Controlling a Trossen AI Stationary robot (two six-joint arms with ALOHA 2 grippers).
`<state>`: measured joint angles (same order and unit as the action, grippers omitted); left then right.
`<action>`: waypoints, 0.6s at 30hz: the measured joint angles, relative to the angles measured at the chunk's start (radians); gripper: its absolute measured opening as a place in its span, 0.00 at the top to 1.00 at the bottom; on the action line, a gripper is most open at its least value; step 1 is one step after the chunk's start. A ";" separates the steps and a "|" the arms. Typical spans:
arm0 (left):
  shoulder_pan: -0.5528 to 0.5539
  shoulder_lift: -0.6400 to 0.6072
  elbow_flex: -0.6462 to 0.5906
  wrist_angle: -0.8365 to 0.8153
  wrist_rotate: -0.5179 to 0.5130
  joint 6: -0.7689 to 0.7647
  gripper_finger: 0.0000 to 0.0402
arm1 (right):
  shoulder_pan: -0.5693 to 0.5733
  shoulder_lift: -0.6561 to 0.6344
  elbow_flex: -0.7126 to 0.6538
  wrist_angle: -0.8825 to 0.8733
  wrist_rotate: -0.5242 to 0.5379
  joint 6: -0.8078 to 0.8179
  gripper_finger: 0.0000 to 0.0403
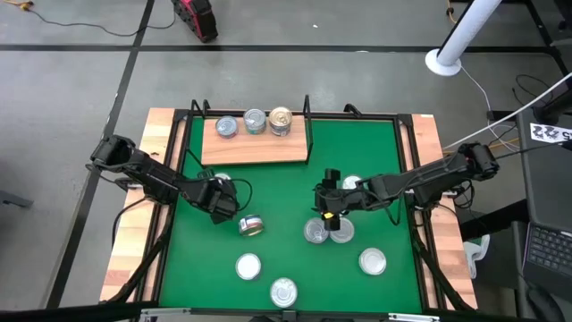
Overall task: Stack canned seafood by type on shelf
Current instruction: Stack the yellow blue tuna can on top of the other yellow blue tuna cans on the shelf
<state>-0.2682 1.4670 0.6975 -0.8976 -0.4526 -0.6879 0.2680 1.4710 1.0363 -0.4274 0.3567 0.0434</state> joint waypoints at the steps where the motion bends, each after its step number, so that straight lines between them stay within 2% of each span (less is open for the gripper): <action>1: 0.000 0.000 0.000 0.003 -0.003 0.008 0.71 | 0.000 0.002 -0.001 0.002 0.002 -0.001 0.32; 12: 0.000 -0.001 0.002 0.103 -0.043 0.089 0.97 | 0.000 0.078 0.000 0.130 0.009 -0.145 0.32; 18: 0.002 -0.003 0.003 0.169 -0.048 0.093 0.99 | 0.000 0.134 0.000 0.224 0.014 -0.225 0.32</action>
<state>-0.2658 1.4639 0.7002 -0.7282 -0.5004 -0.5945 0.2680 1.6048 1.0363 -0.2035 0.3706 -0.1814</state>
